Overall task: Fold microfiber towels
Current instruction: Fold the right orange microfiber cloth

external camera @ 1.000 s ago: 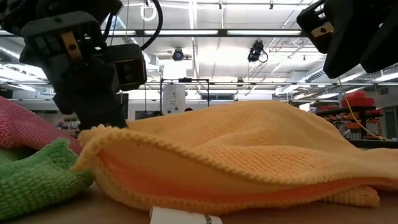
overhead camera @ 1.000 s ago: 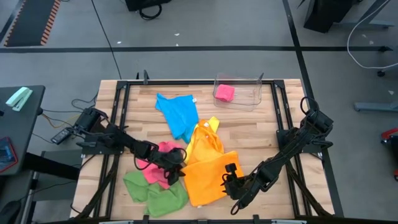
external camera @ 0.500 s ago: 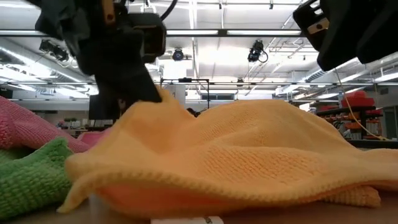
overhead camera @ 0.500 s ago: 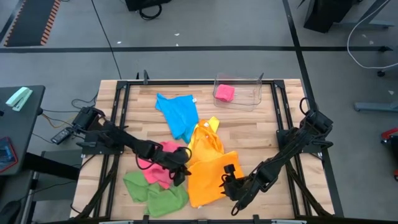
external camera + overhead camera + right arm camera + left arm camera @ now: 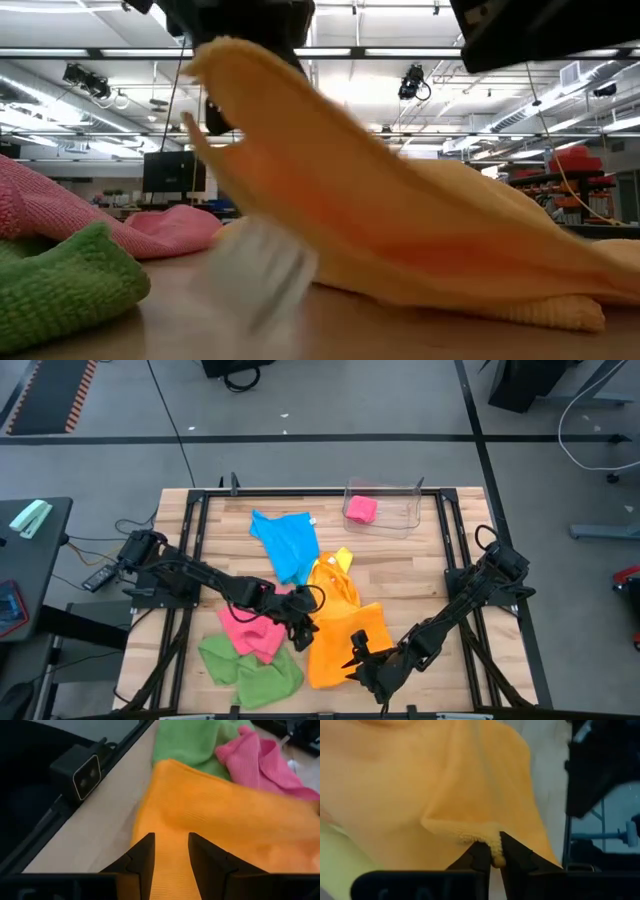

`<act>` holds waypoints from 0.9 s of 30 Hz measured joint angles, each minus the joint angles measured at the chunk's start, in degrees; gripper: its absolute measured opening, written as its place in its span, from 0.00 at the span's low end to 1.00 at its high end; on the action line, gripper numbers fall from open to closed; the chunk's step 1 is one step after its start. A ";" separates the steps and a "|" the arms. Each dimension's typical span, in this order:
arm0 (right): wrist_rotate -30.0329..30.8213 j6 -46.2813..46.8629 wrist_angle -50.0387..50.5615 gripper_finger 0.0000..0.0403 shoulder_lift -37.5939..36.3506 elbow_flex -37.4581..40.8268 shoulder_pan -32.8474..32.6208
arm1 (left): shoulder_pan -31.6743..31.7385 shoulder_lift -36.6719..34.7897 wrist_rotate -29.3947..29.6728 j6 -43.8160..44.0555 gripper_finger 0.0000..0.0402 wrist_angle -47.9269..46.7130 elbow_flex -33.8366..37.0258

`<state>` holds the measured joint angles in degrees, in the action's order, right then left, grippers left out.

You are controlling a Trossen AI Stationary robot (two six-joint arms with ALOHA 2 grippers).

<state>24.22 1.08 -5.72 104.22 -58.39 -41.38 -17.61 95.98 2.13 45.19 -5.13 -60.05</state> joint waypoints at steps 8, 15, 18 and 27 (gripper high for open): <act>0.54 3.14 0.19 0.31 0.00 0.00 -1.55 | 3.08 0.00 0.06 0.03 0.03 2.69 -0.04; 7.49 7.22 6.60 0.31 -0.28 0.00 -3.56 | 4.01 1.50 -0.02 1.59 0.09 3.68 -0.04; 7.26 8.63 7.63 0.31 -0.31 0.00 -3.37 | 4.12 3.21 -0.17 0.43 0.08 5.92 -0.04; 6.97 13.29 12.30 0.31 -1.43 0.00 -3.46 | 4.27 7.21 -3.27 -0.83 0.05 14.95 -0.04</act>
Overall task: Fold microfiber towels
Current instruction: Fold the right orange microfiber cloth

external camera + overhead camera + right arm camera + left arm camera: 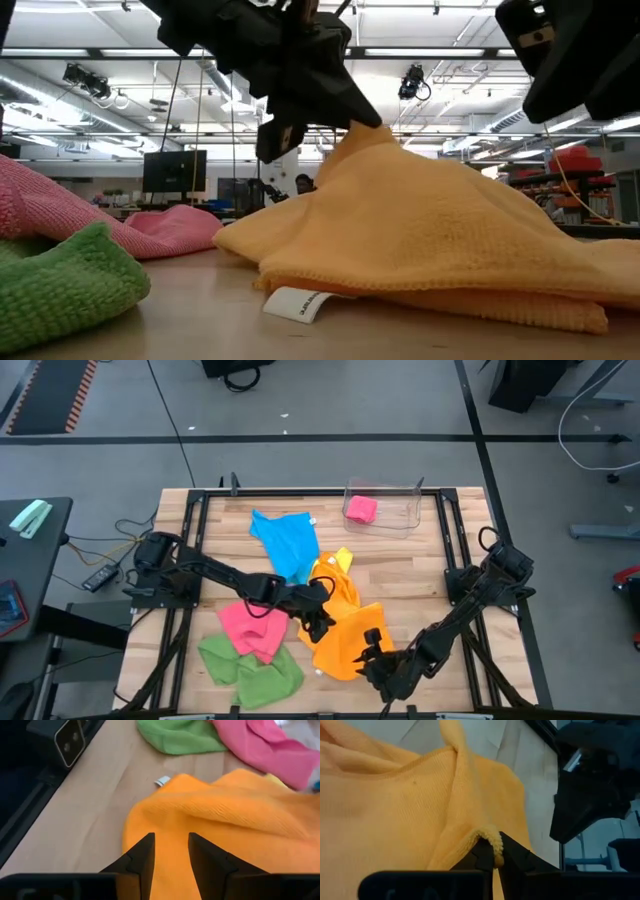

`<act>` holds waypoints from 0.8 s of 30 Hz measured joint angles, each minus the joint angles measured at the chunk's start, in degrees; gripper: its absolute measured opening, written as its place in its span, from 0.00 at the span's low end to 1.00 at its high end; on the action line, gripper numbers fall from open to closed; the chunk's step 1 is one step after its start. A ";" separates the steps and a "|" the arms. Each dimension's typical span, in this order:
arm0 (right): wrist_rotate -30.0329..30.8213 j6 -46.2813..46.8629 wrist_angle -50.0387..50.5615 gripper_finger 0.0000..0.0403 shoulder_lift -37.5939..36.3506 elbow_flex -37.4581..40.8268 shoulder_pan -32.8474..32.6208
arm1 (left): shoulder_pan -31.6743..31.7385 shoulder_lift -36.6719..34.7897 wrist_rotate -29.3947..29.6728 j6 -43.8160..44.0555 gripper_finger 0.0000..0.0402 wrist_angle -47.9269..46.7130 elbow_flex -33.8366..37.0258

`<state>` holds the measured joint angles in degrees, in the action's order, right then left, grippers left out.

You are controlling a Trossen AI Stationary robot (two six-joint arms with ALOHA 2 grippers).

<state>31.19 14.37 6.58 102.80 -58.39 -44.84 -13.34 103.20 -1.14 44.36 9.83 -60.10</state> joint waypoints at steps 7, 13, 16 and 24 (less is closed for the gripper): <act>0.30 4.92 5.20 0.31 -4.16 -0.02 -0.12 | 0.22 0.13 1.77 -1.37 0.07 1.42 0.04; 0.57 5.44 5.77 0.31 -4.36 -0.07 -0.37 | 0.44 3.63 2.04 -3.00 0.06 3.05 0.10; 0.77 5.49 5.85 0.31 -4.36 -0.07 -0.35 | 0.44 5.42 2.02 -5.00 0.07 4.61 0.04; 0.75 6.04 5.87 0.31 -4.34 -0.07 -0.37 | 0.44 6.86 1.98 -9.44 0.31 6.99 0.02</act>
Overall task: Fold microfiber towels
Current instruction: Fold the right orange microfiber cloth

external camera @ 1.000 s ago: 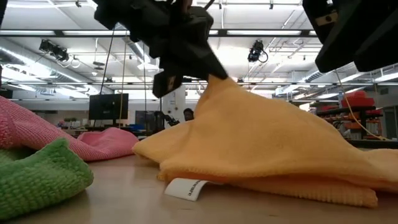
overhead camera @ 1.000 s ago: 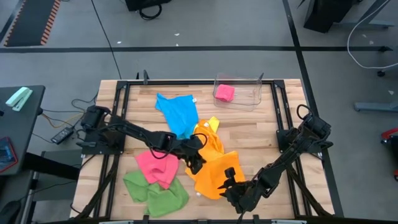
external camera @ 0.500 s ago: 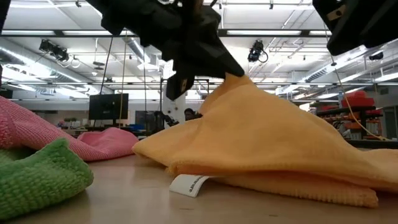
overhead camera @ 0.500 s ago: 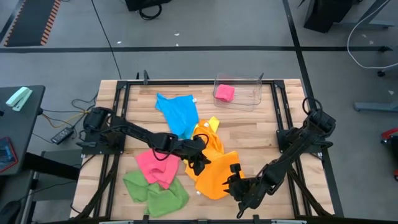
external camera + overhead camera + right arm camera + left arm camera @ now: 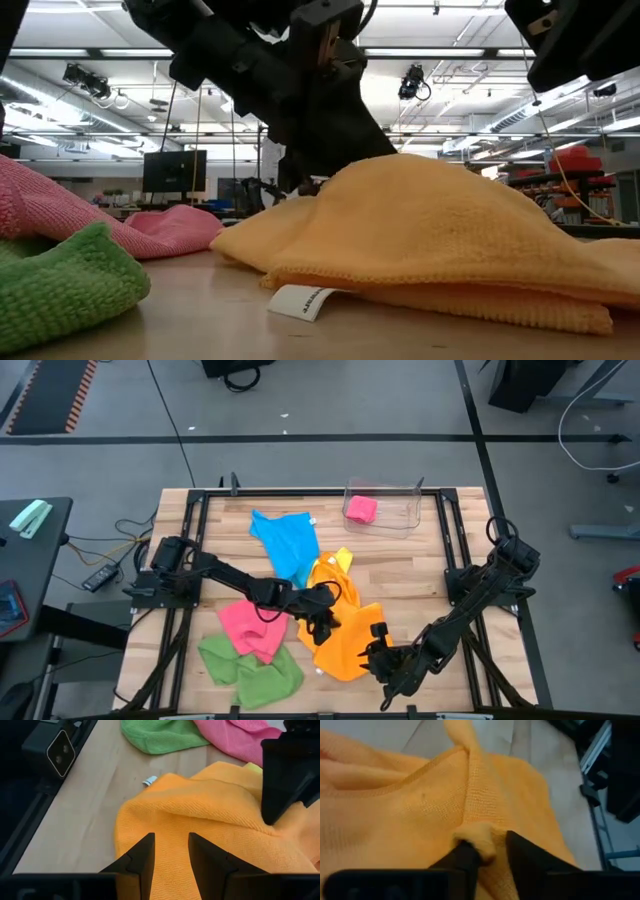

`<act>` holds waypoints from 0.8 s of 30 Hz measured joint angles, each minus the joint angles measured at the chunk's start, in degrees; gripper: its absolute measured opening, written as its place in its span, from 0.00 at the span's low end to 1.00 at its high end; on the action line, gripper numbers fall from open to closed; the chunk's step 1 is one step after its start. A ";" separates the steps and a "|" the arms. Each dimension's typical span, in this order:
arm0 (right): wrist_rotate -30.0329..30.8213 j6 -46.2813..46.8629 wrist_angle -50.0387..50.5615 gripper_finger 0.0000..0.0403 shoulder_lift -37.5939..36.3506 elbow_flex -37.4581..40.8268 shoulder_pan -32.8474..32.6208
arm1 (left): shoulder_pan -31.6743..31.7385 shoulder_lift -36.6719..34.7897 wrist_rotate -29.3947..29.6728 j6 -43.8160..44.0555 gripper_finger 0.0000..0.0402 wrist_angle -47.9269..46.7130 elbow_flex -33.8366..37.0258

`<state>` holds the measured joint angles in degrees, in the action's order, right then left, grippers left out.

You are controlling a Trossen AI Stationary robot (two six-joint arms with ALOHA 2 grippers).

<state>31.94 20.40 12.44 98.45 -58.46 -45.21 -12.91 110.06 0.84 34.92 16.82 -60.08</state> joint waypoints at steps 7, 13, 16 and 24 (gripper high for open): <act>0.00 0.19 -0.02 0.31 0.00 0.00 -0.18 | -0.04 -1.35 -1.16 -4.22 0.62 -0.14 -0.62; -0.01 0.82 1.14 0.31 0.01 0.00 -1.50 | -0.17 -4.17 -1.18 -8.53 0.69 -11.45 -5.32; -0.02 1.57 1.78 0.31 -0.07 0.02 -2.68 | -0.57 -4.55 -1.18 -8.59 0.66 -22.66 -9.76; 0.53 -1.46 1.58 0.31 -0.11 0.02 -5.02 | -9.23 -4.00 0.81 -16.06 0.55 -31.52 -13.64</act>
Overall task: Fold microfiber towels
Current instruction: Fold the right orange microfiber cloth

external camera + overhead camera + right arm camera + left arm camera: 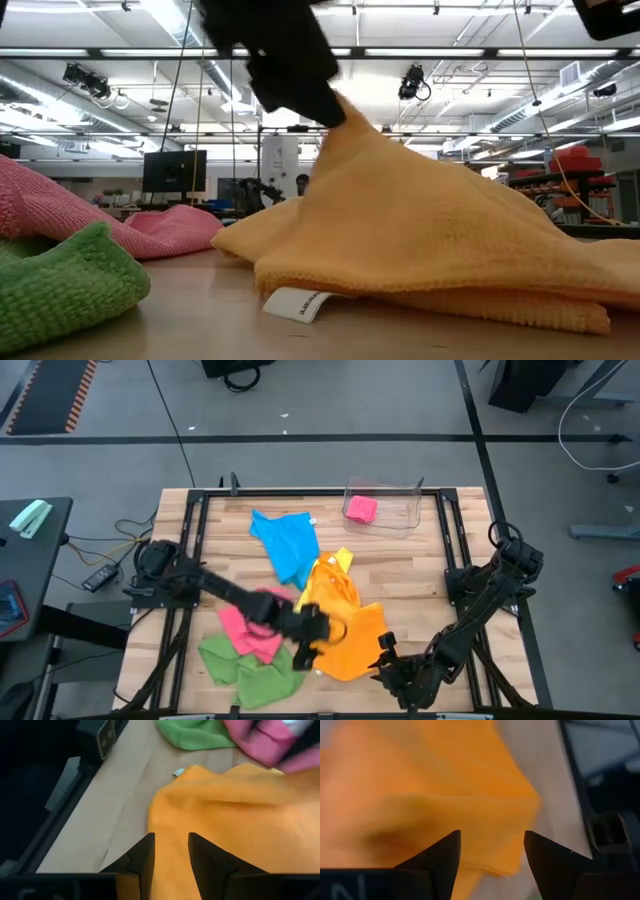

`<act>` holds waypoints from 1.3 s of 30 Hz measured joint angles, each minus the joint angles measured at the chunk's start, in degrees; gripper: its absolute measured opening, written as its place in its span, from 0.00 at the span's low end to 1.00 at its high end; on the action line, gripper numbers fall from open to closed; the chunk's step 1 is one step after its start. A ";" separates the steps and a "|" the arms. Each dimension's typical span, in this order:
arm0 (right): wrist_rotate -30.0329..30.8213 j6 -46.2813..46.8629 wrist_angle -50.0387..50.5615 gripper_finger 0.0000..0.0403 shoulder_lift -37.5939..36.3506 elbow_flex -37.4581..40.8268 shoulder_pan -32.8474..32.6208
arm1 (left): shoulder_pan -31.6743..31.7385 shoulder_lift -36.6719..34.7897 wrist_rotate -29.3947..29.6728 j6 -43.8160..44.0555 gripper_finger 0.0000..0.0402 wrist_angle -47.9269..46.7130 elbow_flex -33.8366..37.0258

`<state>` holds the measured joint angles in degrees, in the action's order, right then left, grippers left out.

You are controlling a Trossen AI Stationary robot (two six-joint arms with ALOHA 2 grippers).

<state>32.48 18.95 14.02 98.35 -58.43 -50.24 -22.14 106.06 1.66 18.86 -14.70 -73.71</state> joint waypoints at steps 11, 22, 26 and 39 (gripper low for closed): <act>0.76 0.94 -0.20 0.31 -0.02 0.00 1.88 | -4.97 0.02 16.10 -0.20 0.49 -3.71 -0.02; 0.73 0.66 -0.20 0.31 -0.09 0.00 1.72 | -9.94 3.42 14.26 -12.05 0.45 -3.28 0.01; 0.73 0.75 -0.55 0.31 -0.11 0.00 1.72 | -13.17 6.03 20.45 -21.30 0.47 -1.00 -0.04; 0.45 -0.04 -1.38 0.31 -0.11 0.00 3.25 | -19.35 11.08 40.29 -67.50 0.57 -1.17 -0.11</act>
<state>32.93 18.90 12.64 98.24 -58.43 -46.98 -41.49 117.14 41.95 -48.64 -15.87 -73.82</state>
